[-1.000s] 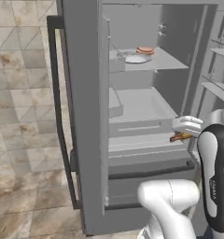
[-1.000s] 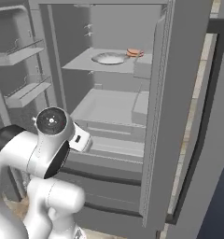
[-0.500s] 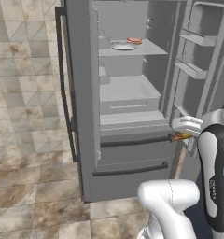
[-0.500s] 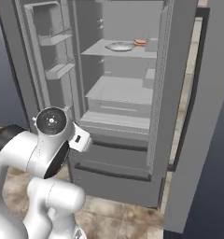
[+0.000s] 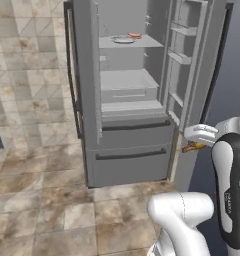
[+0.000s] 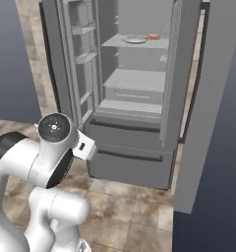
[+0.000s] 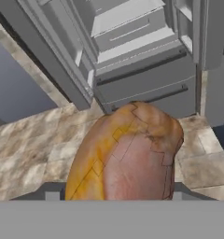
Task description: Retrieve the chicken drumstick from the fridge and place it on the saucepan with marinade on the stove.
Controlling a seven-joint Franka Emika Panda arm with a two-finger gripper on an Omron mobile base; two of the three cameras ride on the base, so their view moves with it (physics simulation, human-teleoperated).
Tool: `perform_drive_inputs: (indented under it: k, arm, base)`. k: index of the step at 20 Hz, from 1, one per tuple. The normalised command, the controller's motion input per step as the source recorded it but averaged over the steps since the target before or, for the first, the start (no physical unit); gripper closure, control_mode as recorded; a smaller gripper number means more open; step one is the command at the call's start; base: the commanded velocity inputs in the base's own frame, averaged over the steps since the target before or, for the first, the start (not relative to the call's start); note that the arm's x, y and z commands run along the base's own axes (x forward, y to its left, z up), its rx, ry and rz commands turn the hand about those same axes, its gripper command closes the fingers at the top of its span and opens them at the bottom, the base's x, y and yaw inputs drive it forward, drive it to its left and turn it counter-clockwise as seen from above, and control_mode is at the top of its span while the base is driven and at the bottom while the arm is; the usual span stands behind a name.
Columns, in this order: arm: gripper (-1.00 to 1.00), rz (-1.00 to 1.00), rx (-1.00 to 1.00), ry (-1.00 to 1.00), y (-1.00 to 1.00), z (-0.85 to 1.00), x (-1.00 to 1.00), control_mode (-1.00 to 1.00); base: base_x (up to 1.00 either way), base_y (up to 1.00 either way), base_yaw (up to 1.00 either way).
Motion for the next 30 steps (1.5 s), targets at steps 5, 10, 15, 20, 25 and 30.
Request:
perform_drive_inputs:
  k: [5,10,15,20,25,30]
  arm:
    - [1.0,0.0,0.0,0.0,0.0,0.0,0.0,1.0]
    - [1.0,0.0,0.0,0.0,0.0,0.0,0.0,1.0]
    - [1.0,0.0,0.0,0.0,0.0,0.0,0.0,1.0]
    - [1.0,0.0,0.0,0.0,0.0,0.0,0.0,1.0]
    - [1.0,0.0,0.0,0.0,0.0,0.0,0.0,1.0]
    - [1.0,0.0,0.0,0.0,0.0,0.0,0.0,1.0]
  base:
    - [-0.94,0.16,0.0]
    - [-0.95,0.26,0.0]
    - [-0.93,0.41,0.0]
    - [-0.88,0.46,0.0]
    - [-0.94,0.37,0.0]
    - [-1.0,0.22,0.0]
